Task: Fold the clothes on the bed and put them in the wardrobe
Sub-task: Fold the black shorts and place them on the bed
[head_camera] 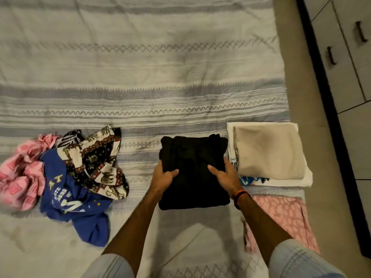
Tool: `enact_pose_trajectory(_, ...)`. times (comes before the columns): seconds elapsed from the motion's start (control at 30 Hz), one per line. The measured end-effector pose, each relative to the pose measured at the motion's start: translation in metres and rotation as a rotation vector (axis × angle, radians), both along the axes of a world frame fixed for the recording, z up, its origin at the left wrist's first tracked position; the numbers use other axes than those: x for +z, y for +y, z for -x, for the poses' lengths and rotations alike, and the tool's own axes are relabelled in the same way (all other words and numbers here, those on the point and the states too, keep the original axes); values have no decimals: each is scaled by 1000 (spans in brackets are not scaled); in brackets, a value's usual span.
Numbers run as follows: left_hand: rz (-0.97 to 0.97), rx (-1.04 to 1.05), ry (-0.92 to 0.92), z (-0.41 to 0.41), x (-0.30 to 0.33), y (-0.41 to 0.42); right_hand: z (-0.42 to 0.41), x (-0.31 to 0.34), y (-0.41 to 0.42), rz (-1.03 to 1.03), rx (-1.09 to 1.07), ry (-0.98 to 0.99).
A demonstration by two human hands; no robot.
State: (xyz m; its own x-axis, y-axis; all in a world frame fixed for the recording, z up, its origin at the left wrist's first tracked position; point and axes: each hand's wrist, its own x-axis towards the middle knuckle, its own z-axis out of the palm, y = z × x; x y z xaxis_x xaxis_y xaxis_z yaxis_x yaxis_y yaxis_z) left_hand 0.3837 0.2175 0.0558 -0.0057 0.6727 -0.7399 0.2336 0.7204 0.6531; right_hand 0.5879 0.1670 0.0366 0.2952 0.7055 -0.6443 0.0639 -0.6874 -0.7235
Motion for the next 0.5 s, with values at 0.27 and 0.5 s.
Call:
enact_pose_trajectory(0.27,-19,12,-38,-34,-11,83,-45,-18,78,-69,-20,-33)
enact_pose_trajectory(0.5,27,-70,89,-35,-48,132,-70,-29,131,142,191,-250)
